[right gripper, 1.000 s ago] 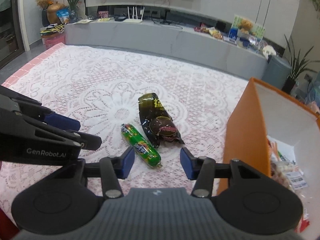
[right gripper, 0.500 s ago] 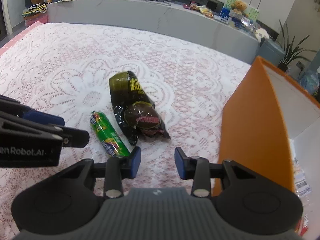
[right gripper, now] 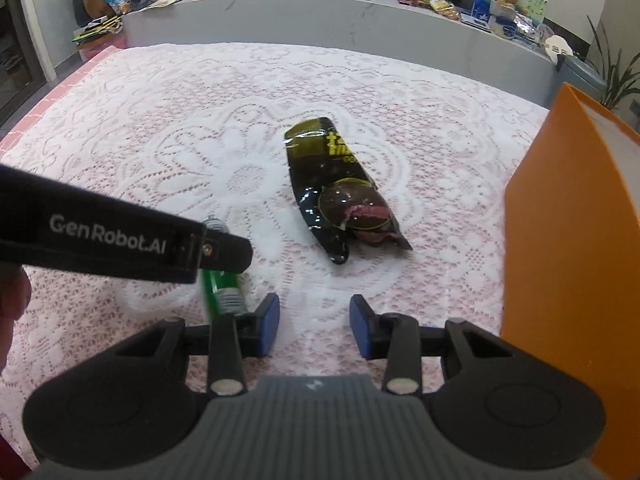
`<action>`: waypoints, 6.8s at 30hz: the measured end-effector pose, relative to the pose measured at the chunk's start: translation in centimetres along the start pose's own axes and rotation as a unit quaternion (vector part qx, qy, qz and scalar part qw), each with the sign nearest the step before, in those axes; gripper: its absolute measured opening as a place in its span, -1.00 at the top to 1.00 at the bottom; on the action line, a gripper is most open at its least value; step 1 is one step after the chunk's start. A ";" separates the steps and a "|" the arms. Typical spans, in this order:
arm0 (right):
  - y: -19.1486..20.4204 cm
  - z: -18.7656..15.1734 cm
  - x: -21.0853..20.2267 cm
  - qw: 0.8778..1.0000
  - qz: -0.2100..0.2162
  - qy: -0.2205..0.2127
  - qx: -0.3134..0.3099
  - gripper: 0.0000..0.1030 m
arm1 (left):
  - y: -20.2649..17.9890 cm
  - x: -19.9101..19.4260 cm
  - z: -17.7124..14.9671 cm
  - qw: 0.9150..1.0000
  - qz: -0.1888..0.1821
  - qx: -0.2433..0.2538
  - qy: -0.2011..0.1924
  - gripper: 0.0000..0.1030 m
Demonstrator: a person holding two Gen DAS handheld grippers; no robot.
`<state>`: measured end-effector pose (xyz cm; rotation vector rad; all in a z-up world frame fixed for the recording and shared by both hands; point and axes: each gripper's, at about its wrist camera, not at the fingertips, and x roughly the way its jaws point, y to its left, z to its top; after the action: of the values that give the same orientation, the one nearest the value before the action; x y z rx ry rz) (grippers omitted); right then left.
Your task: Organize snacks
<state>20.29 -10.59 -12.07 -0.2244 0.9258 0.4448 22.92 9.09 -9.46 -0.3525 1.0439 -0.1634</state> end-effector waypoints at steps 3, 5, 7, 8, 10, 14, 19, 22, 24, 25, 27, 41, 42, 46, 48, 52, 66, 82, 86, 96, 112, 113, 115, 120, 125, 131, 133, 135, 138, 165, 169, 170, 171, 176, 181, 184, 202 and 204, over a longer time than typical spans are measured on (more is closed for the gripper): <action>-0.6 -0.2 0.0 1.000 0.001 0.003 0.009 0.26 | -0.4 0.4 -0.3 1.000 0.008 -0.009 0.005 0.02; -0.9 -0.3 0.0 1.000 0.004 0.004 0.014 0.25 | -1.0 0.4 -0.5 1.000 0.030 -0.005 0.003 0.10; -0.9 -0.5 -0.1 1.000 0.009 0.002 0.013 0.23 | -1.6 0.5 -0.6 0.999 0.048 0.008 0.004 0.12; -0.9 -0.5 -0.2 1.000 0.010 0.001 0.012 0.20 | -1.8 0.5 -0.7 0.998 0.054 0.011 0.007 0.12; -0.9 -0.7 -0.2 1.000 0.012 -0.001 0.010 0.19 | -2.4 0.5 -0.8 0.998 0.065 0.021 0.011 0.18; -0.9 -0.7 -0.3 1.000 0.014 -0.004 0.005 0.19 | -2.7 0.6 -1.1 0.998 0.060 0.029 0.013 0.44; -0.9 -0.5 -0.9 1.000 0.015 -0.013 -0.001 0.19 | -2.5 -0.1 -0.7 0.998 0.048 0.035 0.010 0.49; -1.0 0.3 -1.2 1.000 0.012 -0.020 -0.008 0.19 | -1.9 -1.4 0.2 0.997 0.067 0.041 -0.010 0.50; -1.2 1.2 -1.1 1.000 0.009 -0.025 -0.009 0.18 | -1.2 -1.9 1.0 0.995 0.086 0.046 -0.020 0.50; -1.2 1.7 -1.0 1.000 0.008 -0.029 -0.010 0.17 | -0.9 -2.0 1.4 0.995 0.090 0.046 -0.020 0.51; -1.1 2.6 -0.7 0.999 0.002 -0.037 -0.016 0.05 | 0.2 -1.9 1.9 0.996 0.086 0.035 -0.017 0.51; -1.2 5.0 3.3 0.999 -0.011 -0.021 -0.026 -0.25 | 1.3 -0.6 2.0 0.995 0.092 0.031 0.022 0.42; -1.3 5.0 3.5 0.999 -0.009 -0.019 -0.025 -0.25 | 1.3 -0.6 2.0 0.995 0.092 0.030 0.023 0.42; -1.1 4.9 4.3 1.000 -0.006 -0.009 -0.021 -0.30 | 1.0 -0.7 1.8 0.995 0.090 0.037 0.021 0.42; -1.3 4.8 4.4 1.000 -0.004 -0.013 -0.016 -0.31 | 1.1 -0.7 1.8 0.995 0.089 0.039 0.017 0.45; -1.3 4.8 4.2 1.000 -0.004 -0.013 -0.016 -0.18 | 1.2 -0.8 1.8 0.996 0.082 0.035 0.014 0.52; -1.8 5.3 2.4 0.999 -0.014 -0.028 -0.026 0.24 | 1.6 -1.3 1.6 0.997 0.073 0.024 0.004 0.53; -1.8 3.8 -2.6 0.999 0.034 -0.031 -0.022 0.24 | -0.1 -4.9 0.8 0.998 0.049 0.016 -0.026 0.53; -2.5 3.0 -4.5 0.998 0.042 -0.034 -0.021 0.24 | -1.6 -6.2 0.5 0.998 0.042 0.022 -0.034 0.53; -5.3 1.4 -10.8 0.997 0.047 -0.062 -0.018 0.24 | -6.8 -9.0 0.0 0.997 0.007 0.054 -0.051 0.53; -14.1 -1.2 -17.0 0.999 -0.017 -0.051 -0.010 0.23 | -18.1 -9.0 1.4 0.985 -0.058 0.148 -0.060 0.53; -14.8 -1.5 -17.1 0.999 -0.021 -0.047 -0.011 0.23 | -18.9 -8.6 1.5 0.984 -0.059 0.158 -0.058 0.53; -16.1 -1.9 -17.2 0.999 -0.029 -0.039 -0.011 0.23 | -20.3 -7.8 1.7 0.982 -0.065 0.172 -0.052 0.53; -19.2 -2.7 -17.0 0.999 -0.039 -0.021 0.002 0.24 | -23.3 -5.2 1.8 0.975 -0.076 0.205 -0.028 0.53; -20.9 -2.7 -16.3 0.999 -0.051 -0.009 0.004 0.24 | -25.1 -2.8 2.2 0.972 -0.084 0.221 -0.009 0.53; -22.5 -1.8 -14.8 0.998 -0.057 -0.003 -0.012 0.24 | -27.0 -0.4 2.7 0.968 -0.068 0.244 -0.004 0.53; -23.1 -1.5 -14.1 0.998 -0.060 -0.002 -0.019 0.24 | -27.7 0.5 3.2 0.967 -0.063 0.248 -0.002 0.53; -23.8 -1.0 -13.4 0.998 -0.061 -0.004 -0.023 0.23 | -28.0 1.3 3.6 0.967 -0.061 0.249 0.002 0.53; -25.0 -0.4 -12.1 0.998 -0.061 -0.006 -0.026 0.23 | -28.4 2.4 4.1 0.966 -0.057 0.252 0.006 0.53; -25.1 -0.3 -6.1 0.992 -0.055 0.011 -0.111 0.16 | -29.2 9.4 5.1 0.958 0.003 0.281 0.061 0.52; -24.9 -0.3 -6.3 0.992 -0.053 0.019 -0.116 0.13 | -29.2 8.9 5.0 0.958 0.002 0.284 0.052 0.52; -24.8 -0.3 -6.3 0.991 -0.053 0.020 -0.117 0.13 | -29.2 8.6 5.0 0.957 0.002 0.285 0.051 0.50; -24.8 -0.3 -6.4 0.991 -0.053 0.021 -0.118 0.13 | -29.2 8.5 5.2 0.957 0.003 0.286 0.050 0.48; -24.6 0.0 -7.0 0.990 -0.061 0.030 -0.121 0.03 | -29.3 6.8 5.0 0.955 0.008 0.294 0.042 0.25; -24.0 0.1 -8.7 0.989 -0.076 0.028 -0.126 -0.27 | -29.1 3.8 4.3 0.952 0.016 0.305 0.022 0.05; -23.6 0.2 -10.5 0.989 -0.091 0.014 -0.115 -0.38 | -29.0 1.4 3.4 0.951 0.014 0.308 -0.003 -0.03; -17.5 -3.4 -25.6 0.985 -0.077 -0.154 0.009 -0.89 | -26.1 -15.8 -5.7 0.922 0.046 0.268 -0.277 -0.43; -16.5 -4.3 -26.8 0.982 -0.071 -0.176 0.020 -0.91 | -25.8 -16.9 -7.1 0.912 0.053 0.278 -0.296 -0.51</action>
<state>10.89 -34.12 7.11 -0.1670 0.5674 0.3209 9.22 -11.43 10.41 0.1758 0.3802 -0.2301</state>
